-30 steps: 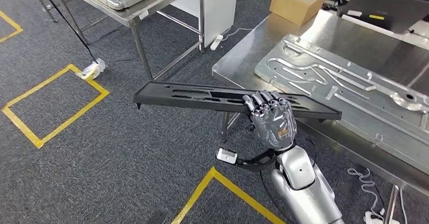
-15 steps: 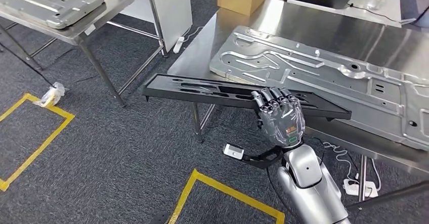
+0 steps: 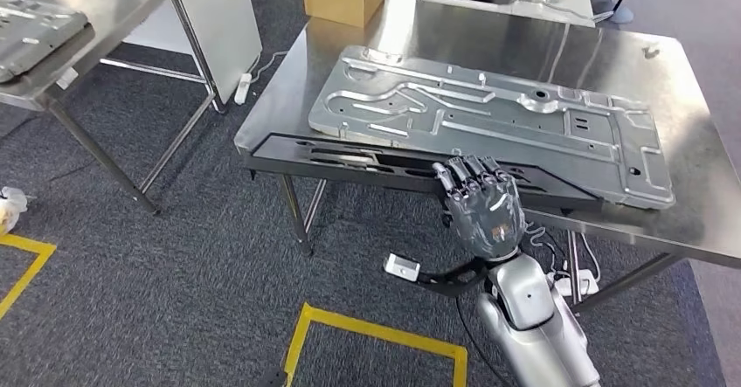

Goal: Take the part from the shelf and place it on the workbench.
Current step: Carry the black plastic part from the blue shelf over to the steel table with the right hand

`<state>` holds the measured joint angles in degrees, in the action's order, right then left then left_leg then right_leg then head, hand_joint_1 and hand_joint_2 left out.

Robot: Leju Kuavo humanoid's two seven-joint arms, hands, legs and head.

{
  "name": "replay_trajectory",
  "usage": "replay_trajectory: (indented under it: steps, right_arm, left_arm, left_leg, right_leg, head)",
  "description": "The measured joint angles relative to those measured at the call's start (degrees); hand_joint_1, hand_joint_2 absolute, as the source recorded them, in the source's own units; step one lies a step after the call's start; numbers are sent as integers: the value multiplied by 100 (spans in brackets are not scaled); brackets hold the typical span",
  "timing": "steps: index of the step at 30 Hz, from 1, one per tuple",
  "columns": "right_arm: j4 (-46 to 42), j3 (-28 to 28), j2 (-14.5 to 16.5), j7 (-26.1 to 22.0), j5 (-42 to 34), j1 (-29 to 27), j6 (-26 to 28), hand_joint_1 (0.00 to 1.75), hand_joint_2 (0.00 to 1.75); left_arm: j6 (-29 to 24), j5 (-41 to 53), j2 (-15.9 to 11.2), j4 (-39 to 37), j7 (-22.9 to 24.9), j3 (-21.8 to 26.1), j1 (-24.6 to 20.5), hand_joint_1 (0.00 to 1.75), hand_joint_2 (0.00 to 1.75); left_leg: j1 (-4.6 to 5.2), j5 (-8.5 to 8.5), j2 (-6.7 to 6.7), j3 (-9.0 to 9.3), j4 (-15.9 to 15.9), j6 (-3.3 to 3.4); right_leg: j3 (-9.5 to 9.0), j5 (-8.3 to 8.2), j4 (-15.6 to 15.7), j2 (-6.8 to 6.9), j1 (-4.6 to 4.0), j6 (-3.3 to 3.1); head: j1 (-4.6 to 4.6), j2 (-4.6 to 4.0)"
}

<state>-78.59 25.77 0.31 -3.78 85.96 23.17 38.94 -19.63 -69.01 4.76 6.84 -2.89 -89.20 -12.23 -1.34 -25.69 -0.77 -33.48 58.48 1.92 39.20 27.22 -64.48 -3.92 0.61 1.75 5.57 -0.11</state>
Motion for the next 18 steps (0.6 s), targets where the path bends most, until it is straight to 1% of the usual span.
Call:
replay_trajectory:
  steps: [1,2,3,4,5,6,7,8,9,10,11,12,13,14,15,16,17,18]
  right_arm:
    - [1,-1,-1,0,-5,6,0,175,175]
    - [2,-1,-1,-3,-14,1,0,175,175]
    - [3,-2,-1,-9,-27,-10,0,175,175]
    - [-3,-5,-1,-20,-30,-23,0,175,175]
    - [-19,-10,-1,-33,-16,-35,-1,175,175]
    - [-46,-16,-1,-45,15,-43,-1,175,175]
    - [-78,-22,-1,-52,55,-46,-1,175,175]
    - [-109,-28,1,-55,93,-48,-1,175,175]
    - [-132,-34,2,-55,119,-48,-1,175,175]
    - [-145,-43,3,-53,135,-51,-1,175,175]
    - [-154,-52,4,-51,147,-54,-1,175,175]
    - [-163,-62,6,-48,154,-59,-2,175,175]
    - [-172,-69,9,-45,158,-59,-1,175,175]
    - [-177,-74,17,-41,162,-56,-1,175,175]
    - [-180,-75,26,-37,166,-53,-1,175,175]
    - [-178,-75,32,-34,167,-50,-1,175,175]
    - [-175,-75,38,-33,170,-51,-2,175,175]
    - [-174,-75,38,-33,174,-53,-2,175,175]
  left_arm:
    - [1,-5,-2,0,-2,0,6,0,175]
    - [1,-11,-4,0,-1,0,15,0,175]
    - [1,-16,-5,0,1,0,22,0,175]
    - [1,-20,-7,0,3,0,27,0,175]
    - [0,-22,-7,0,7,0,26,0,175]
    - [0,-24,-5,0,9,0,22,0,175]
    - [0,-23,-3,0,13,0,17,0,175]
    - [-1,-23,-1,0,20,0,11,0,175]
    - [-5,-23,2,0,33,0,7,0,175]
    - [-10,-23,4,0,53,0,5,0,175]
    - [-19,-24,5,0,80,0,3,0,175]
    - [-29,-28,7,0,112,0,1,0,175]
    - [-39,-38,8,0,142,0,1,0,175]
    - [-54,-48,8,0,179,0,-1,0,175]
    - [-66,-58,7,0,219,0,-3,0,175]
    - [-77,-66,7,0,255,0,-2,0,175]
    - [-85,-68,7,0,287,0,-4,0,175]
    - [-88,-69,7,0,308,0,-3,0,175]
  left_leg:
    - [6,-3,78,7,-10,20]
    - [12,-10,154,9,-11,26]
    - [15,-19,223,13,-9,25]
    - [16,-30,277,19,-8,18]
    - [15,-41,318,32,-6,5]
    - [15,-55,353,52,-6,-12]
    - [21,-71,382,71,-5,-34]
    - [32,-86,404,85,0,-60]
    - [43,-97,420,96,2,-87]
    - [53,-104,432,101,0,-118]
    - [57,-106,443,110,-8,-152]
    - [49,-120,438,115,-10,-188]
    - [44,-130,402,116,0,-213]
    - [38,-136,366,127,-7,-183]
    - [30,-157,328,139,-13,-134]
    - [27,-152,306,157,-28,-100]
    - [20,-151,311,183,-57,-91]
    - [13,-154,315,198,-67,-131]
  right_leg:
    - [183,172,-365,186,-2,21]
    - [369,312,-727,285,13,42]
    - [494,372,-969,332,32,60]
    - [516,328,-1007,355,49,72]
    - [415,189,-818,375,63,77]
    - [212,-5,-450,403,72,72]
    - [-18,-154,-37,446,66,55]
    - [-206,-254,298,481,50,31]
    - [-319,-287,502,507,30,6]
    - [-353,-265,569,515,8,-18]
    - [-350,-263,575,500,-5,-42]
    - [-361,-266,589,486,7,-72]
    - [-377,-270,604,470,9,-93]
    - [-395,-270,612,455,11,-110]
    - [-412,-265,614,441,11,-122]
    - [-415,-249,599,430,-10,-124]
    - [-414,-235,585,422,-18,-132]
    - [-412,-228,579,416,-25,-140]
  head:
    - [18,0]
    - [19,0]
    - [20,0]
    - [19,0]
    - [20,0]
    - [20,0]
    - [20,0]
    - [18,0]
    - [17,0]
    - [15,0]
    - [14,0]
    - [15,0]
    - [12,0]
    - [8,0]
    - [4,0]
    - [2,0]
    - [-1,0]
    - [0,0]
